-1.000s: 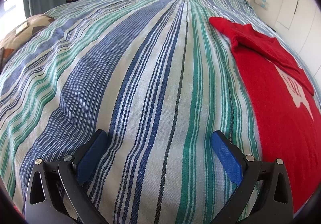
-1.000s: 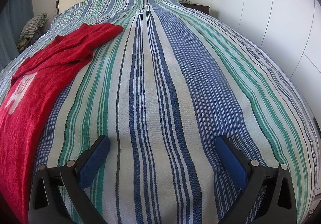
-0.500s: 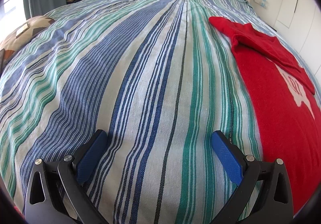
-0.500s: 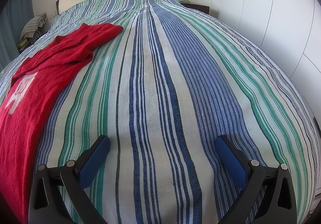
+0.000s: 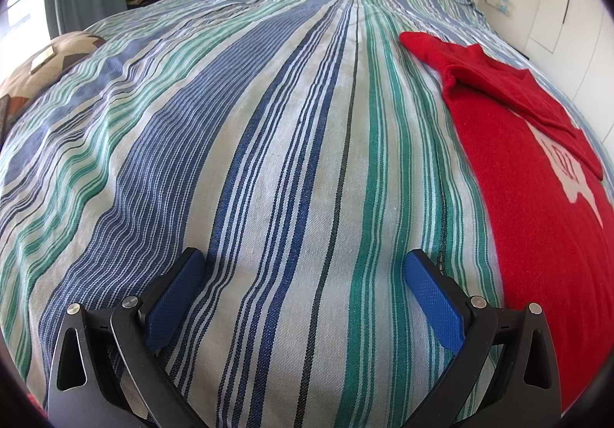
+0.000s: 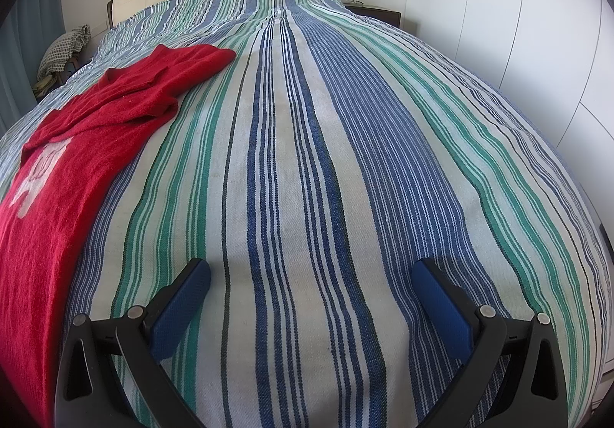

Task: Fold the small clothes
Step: 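Grasp the two hem corners with both grippers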

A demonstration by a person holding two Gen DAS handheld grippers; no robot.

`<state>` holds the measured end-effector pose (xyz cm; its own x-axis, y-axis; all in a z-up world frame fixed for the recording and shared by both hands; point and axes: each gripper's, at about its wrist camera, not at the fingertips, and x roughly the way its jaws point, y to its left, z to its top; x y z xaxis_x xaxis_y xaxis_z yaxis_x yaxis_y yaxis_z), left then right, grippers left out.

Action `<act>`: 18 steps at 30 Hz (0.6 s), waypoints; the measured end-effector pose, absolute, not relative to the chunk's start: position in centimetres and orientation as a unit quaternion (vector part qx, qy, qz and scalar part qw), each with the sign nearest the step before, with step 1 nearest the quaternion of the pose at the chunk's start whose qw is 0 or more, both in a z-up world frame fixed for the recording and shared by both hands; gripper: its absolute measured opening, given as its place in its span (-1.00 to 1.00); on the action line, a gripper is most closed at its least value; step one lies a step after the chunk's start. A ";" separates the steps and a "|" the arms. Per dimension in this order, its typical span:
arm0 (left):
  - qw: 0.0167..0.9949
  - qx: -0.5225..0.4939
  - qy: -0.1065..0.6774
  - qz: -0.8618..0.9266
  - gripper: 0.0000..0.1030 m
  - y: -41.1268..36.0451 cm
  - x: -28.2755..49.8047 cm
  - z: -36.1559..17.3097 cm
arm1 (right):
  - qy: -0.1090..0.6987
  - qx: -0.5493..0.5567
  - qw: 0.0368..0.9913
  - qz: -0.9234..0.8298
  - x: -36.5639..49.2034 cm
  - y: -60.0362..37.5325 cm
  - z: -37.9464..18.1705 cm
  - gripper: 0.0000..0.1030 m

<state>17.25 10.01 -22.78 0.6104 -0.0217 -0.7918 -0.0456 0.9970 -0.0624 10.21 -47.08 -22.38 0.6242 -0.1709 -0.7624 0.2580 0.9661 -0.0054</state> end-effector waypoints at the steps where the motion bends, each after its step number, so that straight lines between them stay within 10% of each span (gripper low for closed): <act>1: 0.896 -0.038 0.442 0.007 0.99 10.0 17.2 -22.8 | 0.417 0.052 0.900 -0.119 10.2 -47.1 -22.4 1.00; 18: 0.845 -0.156 0.489 -0.150 0.90 9.6 11.7 -16.9 | 0.473 0.218 0.853 0.025 5.8 -44.2 -16.1 0.90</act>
<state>11.75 9.62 -16.93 0.4773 -0.4054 -0.7796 0.1008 0.9066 -0.4097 5.81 -44.24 -16.09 0.5519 0.2494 -0.7958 0.1627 0.9037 0.3960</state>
